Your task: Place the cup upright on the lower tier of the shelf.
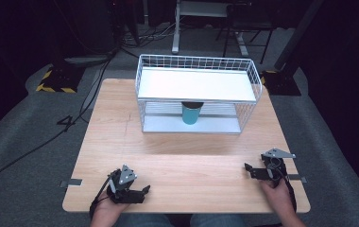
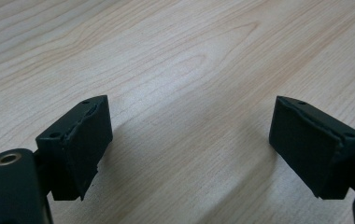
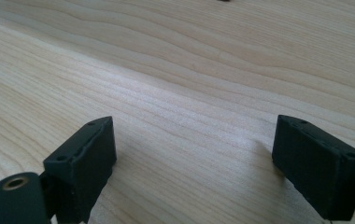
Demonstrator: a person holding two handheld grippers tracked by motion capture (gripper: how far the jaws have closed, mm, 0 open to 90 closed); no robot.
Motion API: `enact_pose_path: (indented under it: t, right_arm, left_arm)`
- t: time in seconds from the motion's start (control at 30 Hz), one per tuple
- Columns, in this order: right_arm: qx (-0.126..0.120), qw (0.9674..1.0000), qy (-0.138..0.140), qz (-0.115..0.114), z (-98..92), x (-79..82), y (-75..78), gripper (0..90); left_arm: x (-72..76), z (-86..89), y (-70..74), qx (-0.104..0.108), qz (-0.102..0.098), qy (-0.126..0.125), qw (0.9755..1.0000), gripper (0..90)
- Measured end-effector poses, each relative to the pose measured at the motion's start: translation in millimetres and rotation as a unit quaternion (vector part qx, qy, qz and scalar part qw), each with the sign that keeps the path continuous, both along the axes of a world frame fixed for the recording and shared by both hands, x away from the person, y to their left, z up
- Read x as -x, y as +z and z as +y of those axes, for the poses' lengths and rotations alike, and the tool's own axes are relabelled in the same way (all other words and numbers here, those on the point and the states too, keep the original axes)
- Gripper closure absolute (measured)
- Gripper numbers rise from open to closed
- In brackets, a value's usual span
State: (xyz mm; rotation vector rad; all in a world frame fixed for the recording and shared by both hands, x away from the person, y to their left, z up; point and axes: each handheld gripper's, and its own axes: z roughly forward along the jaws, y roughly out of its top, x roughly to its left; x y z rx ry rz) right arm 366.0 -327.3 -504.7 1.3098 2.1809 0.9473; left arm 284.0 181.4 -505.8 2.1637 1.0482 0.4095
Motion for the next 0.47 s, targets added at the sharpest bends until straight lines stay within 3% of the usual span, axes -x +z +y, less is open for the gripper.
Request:
enact_pose_path:
  t: [0.17, 0.47]
  right_arm:
    - [0.0, 1.0, 0.0, 0.0, 0.0, 0.0, 0.0, 13.7]
    - [-0.001, 1.0, -0.001, 0.001, 0.0, -0.1, 0.1, 13.7]
  left_arm:
    - [7.4, -4.7, -5.8, 0.018, -0.023, 0.04, 0.9987, 13.1]
    - [8.0, -4.6, -6.0, 0.02, -0.024, 0.043, 0.9986, 14.1]
